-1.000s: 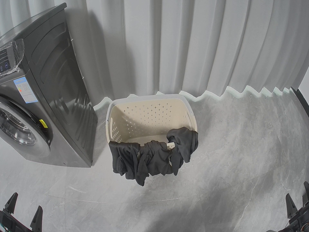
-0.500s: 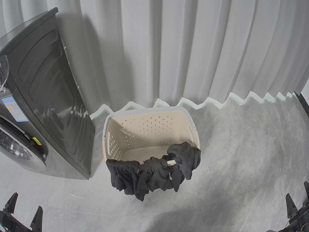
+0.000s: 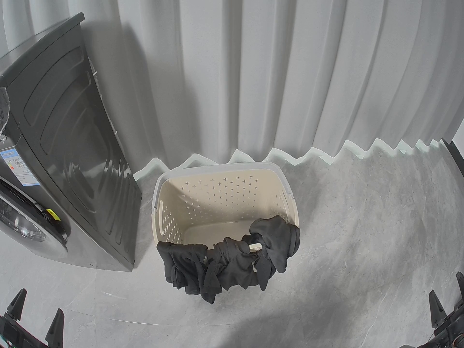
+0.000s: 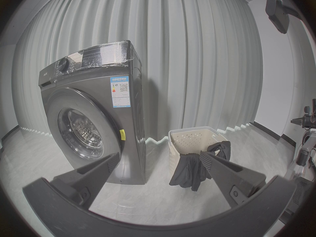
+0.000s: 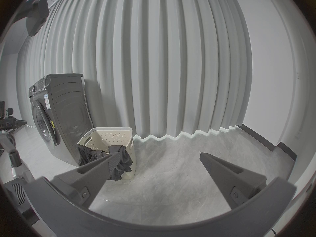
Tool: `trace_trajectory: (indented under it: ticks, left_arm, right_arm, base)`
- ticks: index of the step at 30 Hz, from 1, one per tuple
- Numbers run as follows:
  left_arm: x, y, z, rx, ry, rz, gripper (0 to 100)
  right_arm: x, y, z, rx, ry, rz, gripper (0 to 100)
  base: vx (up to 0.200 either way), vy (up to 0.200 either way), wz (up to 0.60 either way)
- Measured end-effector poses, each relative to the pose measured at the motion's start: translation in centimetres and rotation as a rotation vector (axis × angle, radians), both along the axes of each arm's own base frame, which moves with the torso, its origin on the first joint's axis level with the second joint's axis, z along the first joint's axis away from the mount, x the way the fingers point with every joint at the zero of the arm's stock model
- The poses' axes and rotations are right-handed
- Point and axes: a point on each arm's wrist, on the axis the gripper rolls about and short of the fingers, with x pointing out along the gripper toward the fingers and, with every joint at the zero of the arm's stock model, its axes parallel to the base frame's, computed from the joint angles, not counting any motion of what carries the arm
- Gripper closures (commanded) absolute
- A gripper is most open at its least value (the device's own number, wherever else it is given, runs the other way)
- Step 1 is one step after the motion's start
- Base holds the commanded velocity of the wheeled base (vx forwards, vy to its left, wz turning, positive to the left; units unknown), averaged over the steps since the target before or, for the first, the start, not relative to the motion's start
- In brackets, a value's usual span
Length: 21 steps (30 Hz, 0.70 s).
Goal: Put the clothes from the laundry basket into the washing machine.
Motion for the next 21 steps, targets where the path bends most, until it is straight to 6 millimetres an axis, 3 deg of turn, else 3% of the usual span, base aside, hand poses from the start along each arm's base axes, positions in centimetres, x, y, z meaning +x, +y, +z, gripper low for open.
trace_trajectory:
  ticks: [21]
  left_arm:
    - [0.00, 0.00, 0.00, 0.000, 0.000, 0.000, 0]
  right_arm:
    - [0.00, 0.00, 0.00, 0.000, 0.000, 0.000, 0]
  base:
    - [0.000, 0.000, 0.00]
